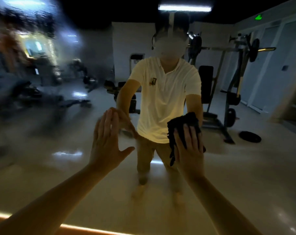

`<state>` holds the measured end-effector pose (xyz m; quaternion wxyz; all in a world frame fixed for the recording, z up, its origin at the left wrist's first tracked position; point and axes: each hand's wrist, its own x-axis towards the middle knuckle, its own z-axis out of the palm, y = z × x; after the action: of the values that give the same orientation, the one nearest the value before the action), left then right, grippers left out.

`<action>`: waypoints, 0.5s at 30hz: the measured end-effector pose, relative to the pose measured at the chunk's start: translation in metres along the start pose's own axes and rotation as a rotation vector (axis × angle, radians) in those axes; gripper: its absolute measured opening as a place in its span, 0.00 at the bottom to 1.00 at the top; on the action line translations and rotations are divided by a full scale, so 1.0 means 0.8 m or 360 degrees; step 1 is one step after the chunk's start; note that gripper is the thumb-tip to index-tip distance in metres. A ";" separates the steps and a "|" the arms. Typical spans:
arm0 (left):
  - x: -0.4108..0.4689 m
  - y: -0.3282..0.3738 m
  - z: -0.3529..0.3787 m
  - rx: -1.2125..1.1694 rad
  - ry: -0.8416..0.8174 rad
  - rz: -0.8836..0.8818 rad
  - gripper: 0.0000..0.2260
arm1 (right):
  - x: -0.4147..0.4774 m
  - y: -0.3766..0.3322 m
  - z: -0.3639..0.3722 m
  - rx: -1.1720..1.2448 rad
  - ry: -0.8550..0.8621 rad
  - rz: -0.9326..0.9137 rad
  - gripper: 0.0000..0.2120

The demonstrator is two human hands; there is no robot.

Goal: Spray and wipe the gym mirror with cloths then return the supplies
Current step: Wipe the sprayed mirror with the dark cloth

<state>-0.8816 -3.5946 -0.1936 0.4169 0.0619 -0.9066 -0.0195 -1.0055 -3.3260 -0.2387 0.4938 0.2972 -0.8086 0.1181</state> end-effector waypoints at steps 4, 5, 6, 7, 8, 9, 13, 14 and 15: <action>-0.028 -0.044 -0.014 0.0081 -0.0018 -0.0039 0.58 | 0.036 -0.076 0.023 0.0012 -0.0060 -0.0165 0.34; -0.036 -0.054 -0.018 0.0104 -0.0030 -0.0050 0.57 | 0.046 -0.097 0.028 0.0020 -0.0063 -0.0226 0.33; -0.043 -0.063 -0.020 0.0129 -0.0038 -0.0056 0.56 | 0.055 -0.118 0.032 0.0029 -0.0075 -0.0280 0.31; -0.050 -0.070 -0.022 0.0153 -0.0045 -0.0058 0.56 | 0.061 -0.139 0.037 0.0036 -0.0101 -0.0329 0.30; -0.056 -0.076 -0.023 0.0168 -0.0050 -0.0063 0.55 | 0.065 -0.158 0.041 0.0033 -0.0139 -0.0384 0.30; -0.061 -0.081 -0.023 0.0179 -0.0056 -0.0075 0.55 | 0.067 -0.174 0.046 0.0012 -0.0184 -0.0453 0.30; -0.072 -0.079 -0.015 0.0184 -0.0078 -0.0106 0.53 | 0.041 -0.180 0.055 -0.0065 -0.0312 -0.0753 0.26; -0.072 -0.073 -0.010 0.0160 -0.0090 -0.0104 0.53 | 0.032 -0.168 0.053 -0.0073 -0.0302 -0.0765 0.25; -0.071 -0.065 -0.004 0.0130 -0.0106 -0.0110 0.53 | 0.025 -0.152 0.051 -0.0078 -0.0291 -0.0756 0.25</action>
<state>-0.8371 -3.6386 -0.2387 0.3826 0.1094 -0.9174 0.0012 -0.9694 -3.4499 -0.2533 0.4396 0.4762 -0.7600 -0.0481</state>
